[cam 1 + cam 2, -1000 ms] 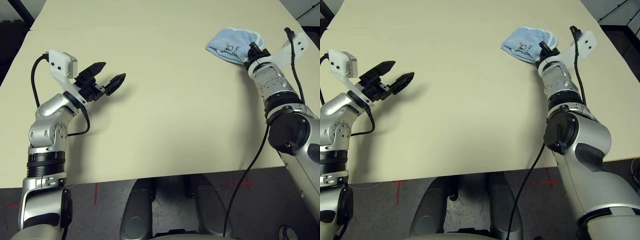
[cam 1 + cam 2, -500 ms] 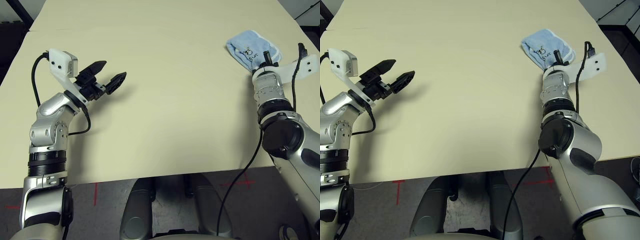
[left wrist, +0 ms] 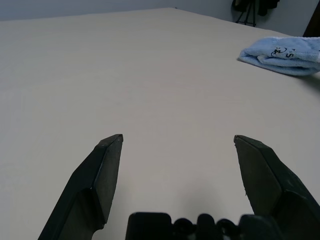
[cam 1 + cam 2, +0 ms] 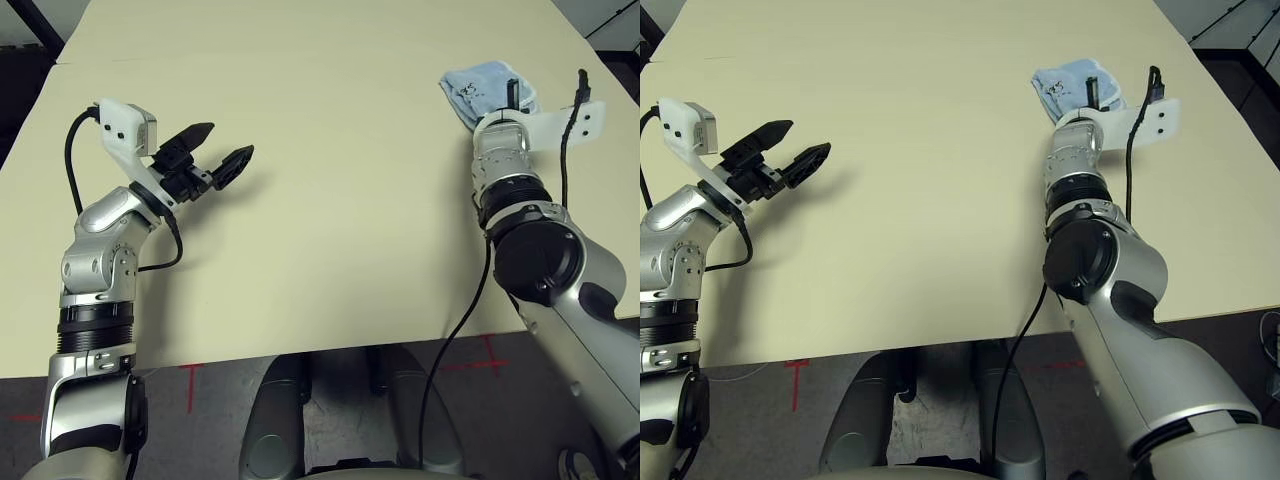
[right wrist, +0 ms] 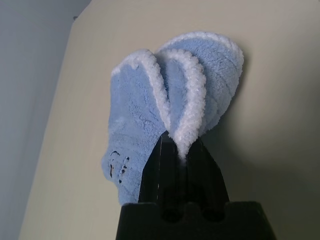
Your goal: Fold the towel and set it aside.
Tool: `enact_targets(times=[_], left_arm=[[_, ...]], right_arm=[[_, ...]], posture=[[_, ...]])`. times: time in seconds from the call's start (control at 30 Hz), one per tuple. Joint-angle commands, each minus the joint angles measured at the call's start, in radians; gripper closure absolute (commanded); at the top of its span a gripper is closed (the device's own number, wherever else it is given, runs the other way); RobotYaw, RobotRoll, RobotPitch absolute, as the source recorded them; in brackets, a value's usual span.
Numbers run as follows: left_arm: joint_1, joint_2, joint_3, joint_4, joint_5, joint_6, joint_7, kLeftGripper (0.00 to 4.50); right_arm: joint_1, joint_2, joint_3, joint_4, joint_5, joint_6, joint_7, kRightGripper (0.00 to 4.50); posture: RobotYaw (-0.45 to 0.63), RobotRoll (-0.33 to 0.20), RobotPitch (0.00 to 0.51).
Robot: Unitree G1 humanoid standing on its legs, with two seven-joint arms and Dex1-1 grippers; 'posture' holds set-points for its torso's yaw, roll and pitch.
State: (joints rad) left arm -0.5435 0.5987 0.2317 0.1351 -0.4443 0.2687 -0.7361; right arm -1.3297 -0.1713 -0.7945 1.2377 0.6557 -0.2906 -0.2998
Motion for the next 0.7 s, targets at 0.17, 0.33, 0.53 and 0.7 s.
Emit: enact_targets(times=[0.17, 0.33, 0.53, 0.7], left_arm=[[0.014, 0.001, -0.005, -0.001, 0.009, -0.008, -0.011, 0.0], [0.013, -0.002, -0.006, 0.005, 0.01, -0.013, -0.012, 0.0], [0.001, -0.013, -0.014, 0.026, 0.015, -0.026, -0.011, 0.0], [-0.027, -0.037, -0.025, 0.052, 0.021, -0.041, -0.005, 0.0]], right_arm=[[0.021, 0.008, 0.007, -0.008, 0.001, -0.003, -0.041, 4.47], [0.031, 0.006, 0.023, -0.026, -0.011, 0.003, -0.062, 2.77], [0.06, 0.034, 0.064, -0.11, -0.024, 0.054, -0.111, 0.54], [0.171, 0.09, 0.144, -0.392, -0.047, 0.216, -0.227, 0.04]], posture=[[0.0, 0.0, 0.246], [-0.01, 0.0, 0.241], [-0.04, 0.0, 0.226], [-0.06, 0.0, 0.219]])
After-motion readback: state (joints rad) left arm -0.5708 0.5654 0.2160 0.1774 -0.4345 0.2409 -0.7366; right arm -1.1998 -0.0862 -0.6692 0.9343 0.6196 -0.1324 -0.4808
